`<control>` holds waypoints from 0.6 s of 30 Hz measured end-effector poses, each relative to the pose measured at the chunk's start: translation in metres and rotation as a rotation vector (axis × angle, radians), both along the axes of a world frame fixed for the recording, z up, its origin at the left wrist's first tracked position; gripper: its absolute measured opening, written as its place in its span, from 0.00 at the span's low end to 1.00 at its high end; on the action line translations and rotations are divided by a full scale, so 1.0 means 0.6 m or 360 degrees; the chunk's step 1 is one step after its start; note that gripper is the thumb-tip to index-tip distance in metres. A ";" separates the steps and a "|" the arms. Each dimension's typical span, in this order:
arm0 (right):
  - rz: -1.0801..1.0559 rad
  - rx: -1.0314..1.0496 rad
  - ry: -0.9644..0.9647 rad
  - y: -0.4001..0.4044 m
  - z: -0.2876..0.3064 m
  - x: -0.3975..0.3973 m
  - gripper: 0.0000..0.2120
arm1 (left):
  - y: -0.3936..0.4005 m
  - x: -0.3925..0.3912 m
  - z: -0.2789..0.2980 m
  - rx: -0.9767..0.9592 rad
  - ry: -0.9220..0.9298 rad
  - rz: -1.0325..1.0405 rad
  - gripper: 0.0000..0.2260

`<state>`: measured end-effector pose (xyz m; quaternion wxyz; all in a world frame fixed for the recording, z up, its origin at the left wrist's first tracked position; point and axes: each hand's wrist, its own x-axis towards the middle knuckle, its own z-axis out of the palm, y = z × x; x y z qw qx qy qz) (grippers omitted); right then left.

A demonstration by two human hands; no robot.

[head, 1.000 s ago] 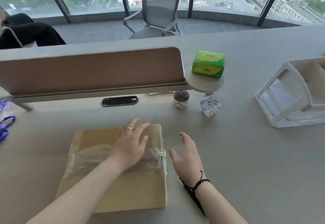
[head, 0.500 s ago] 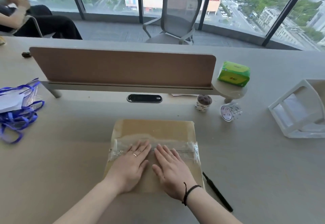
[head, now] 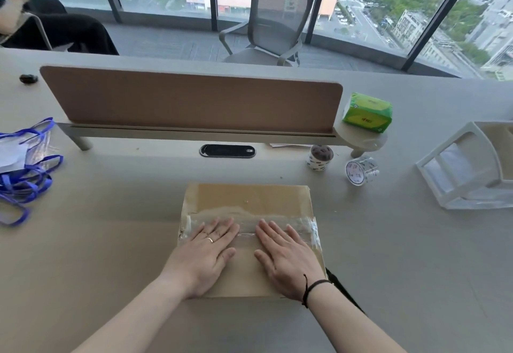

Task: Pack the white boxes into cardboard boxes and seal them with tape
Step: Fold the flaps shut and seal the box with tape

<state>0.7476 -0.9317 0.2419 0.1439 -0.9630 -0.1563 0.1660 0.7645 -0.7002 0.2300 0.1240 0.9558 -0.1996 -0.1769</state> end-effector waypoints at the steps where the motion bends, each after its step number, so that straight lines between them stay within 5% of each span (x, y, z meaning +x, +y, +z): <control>1: -0.0051 -0.0019 -0.0007 -0.015 -0.001 -0.002 0.39 | 0.007 -0.001 -0.002 0.0014 -0.0002 0.0017 0.40; 7: -0.0230 -0.0222 -0.0056 -0.075 -0.006 -0.016 0.35 | 0.030 -0.014 -0.004 0.0063 -0.0047 0.0199 0.41; 18: -0.0503 -0.0054 -0.0078 -0.083 -0.037 -0.029 0.37 | 0.017 -0.025 -0.008 0.0023 -0.0011 0.0531 0.44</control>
